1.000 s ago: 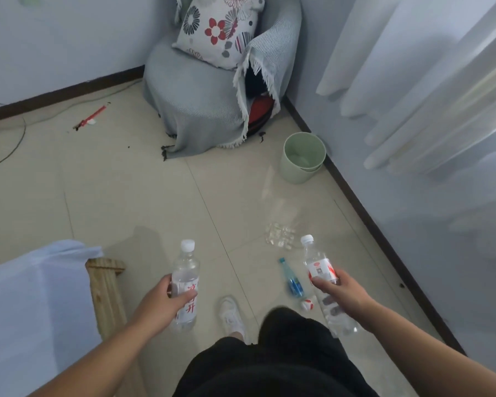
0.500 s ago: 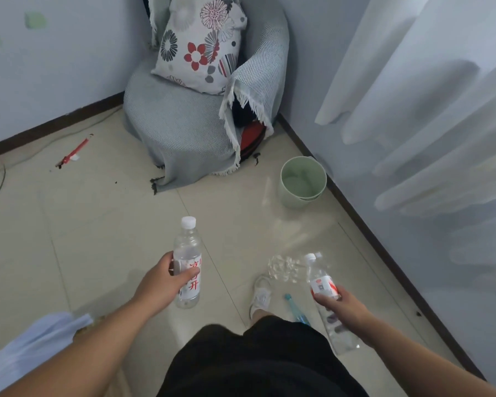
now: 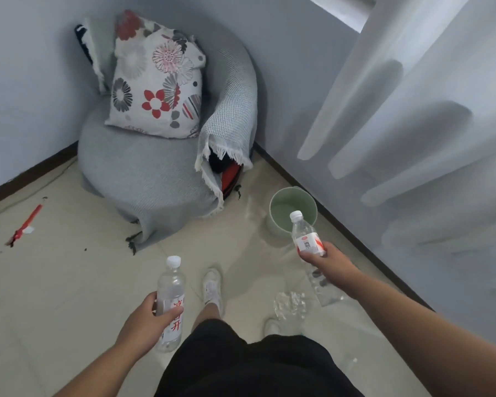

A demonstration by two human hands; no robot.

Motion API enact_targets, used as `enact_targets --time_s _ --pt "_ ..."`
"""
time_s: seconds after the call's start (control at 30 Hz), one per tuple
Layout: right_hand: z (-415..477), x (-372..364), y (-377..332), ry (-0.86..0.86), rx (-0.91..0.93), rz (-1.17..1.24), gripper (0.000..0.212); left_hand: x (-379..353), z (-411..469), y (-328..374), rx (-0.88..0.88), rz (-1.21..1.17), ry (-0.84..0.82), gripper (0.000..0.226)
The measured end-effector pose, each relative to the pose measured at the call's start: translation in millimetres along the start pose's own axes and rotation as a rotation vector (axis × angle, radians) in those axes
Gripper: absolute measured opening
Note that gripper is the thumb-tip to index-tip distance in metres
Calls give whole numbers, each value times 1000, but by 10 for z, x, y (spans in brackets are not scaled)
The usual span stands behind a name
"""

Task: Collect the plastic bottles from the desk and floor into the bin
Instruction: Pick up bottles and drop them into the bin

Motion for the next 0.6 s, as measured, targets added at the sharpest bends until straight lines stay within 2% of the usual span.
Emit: enact_targets --time_s 0.1,0.27,0.43,0.6 --pt "59 -76 -76 45 -59 47 59 200 460 392 -32 60 -71 35" --pt "-6 -215 51 108 -210 90 66 312 1033 1441 -155 161 -215 35" --pt "-15 -276 291 133 -352 198 66 15 1407 2306 -220 200 -357 32" --pt "207 -284 438 128 -431 390 63 -480 1678 2742 -148 186 -473 39"
Point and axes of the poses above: each hand's wrist, its own z-axis towards the middle knuckle, its own x-axis out of the back of the hand, y = z × x, the point moved 9 cm from there along z, towards the middle knuckle, and after that the axes turned 7 degrees about -z, right-handed, at the moved point
